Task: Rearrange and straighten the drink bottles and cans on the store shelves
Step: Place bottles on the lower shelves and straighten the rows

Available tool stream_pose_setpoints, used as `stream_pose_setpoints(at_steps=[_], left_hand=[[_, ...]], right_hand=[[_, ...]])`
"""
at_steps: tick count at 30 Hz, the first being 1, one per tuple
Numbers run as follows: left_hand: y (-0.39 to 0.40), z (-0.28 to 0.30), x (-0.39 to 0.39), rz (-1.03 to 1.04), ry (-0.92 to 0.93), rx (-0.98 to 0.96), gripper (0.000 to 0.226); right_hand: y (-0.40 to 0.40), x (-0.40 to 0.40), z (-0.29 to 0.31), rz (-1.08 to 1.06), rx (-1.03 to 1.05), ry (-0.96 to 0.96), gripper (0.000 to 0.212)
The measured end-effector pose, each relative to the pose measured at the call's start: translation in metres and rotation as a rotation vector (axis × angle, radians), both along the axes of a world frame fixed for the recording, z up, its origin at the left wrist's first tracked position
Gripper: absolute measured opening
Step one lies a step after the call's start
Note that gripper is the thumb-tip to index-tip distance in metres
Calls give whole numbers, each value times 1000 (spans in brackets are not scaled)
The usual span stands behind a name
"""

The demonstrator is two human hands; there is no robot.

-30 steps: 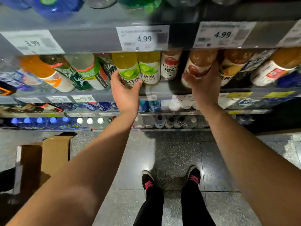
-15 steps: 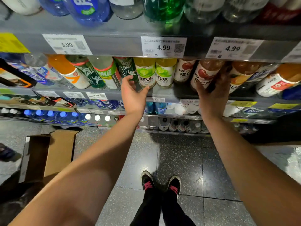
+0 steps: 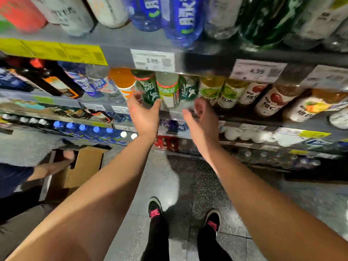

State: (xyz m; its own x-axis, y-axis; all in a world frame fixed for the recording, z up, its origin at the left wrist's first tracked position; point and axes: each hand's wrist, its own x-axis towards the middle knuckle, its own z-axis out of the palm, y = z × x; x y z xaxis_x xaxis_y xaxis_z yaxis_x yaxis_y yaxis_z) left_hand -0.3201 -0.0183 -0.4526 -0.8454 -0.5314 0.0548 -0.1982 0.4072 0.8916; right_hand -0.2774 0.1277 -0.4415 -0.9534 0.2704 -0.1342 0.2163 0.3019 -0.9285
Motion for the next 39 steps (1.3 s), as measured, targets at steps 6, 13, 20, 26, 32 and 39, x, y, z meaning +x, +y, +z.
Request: stream_pose_setpoints(at_steps=[6,13,20,26,32,39], left_hand=[[-32,-1,-26,-125,46,68,57],[-40,-1,-37,-134,19,-4,47],[-45,-6,-41,-121,38,-35,44],[-58,-10,-33,-203,150,-35,28],[-61,32,-5,-358,1,248,16],[-47,120,32,-579,28,189,20]], right_hand=[[-68,-44,-8,-136,177,103,78],[-106,-75,-14,-419,103,145,87],[-105,-74,-11,-453,92,126,82],[-94,-31,-10,-476,11,94,89],[-83,19,31,-478,-42,67,84],[-58,71,124,-536,-45,187,74]])
